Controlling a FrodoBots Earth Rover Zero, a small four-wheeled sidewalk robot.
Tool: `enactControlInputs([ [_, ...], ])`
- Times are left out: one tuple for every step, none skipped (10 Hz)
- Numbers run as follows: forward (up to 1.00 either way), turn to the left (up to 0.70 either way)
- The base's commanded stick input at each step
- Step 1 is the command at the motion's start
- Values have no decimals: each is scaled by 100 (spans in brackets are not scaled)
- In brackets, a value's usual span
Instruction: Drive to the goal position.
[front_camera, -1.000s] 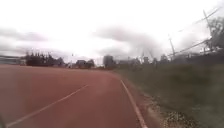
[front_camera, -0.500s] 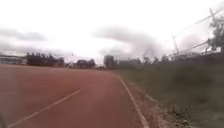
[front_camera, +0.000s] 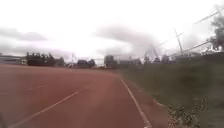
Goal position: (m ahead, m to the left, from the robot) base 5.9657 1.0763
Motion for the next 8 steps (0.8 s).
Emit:
enactControlInputs([
  [70,0],
  [70,0],
  [70,0],
  [70,0],
  [70,0],
  [70,0],
  [70,0],
  [70,0],
])
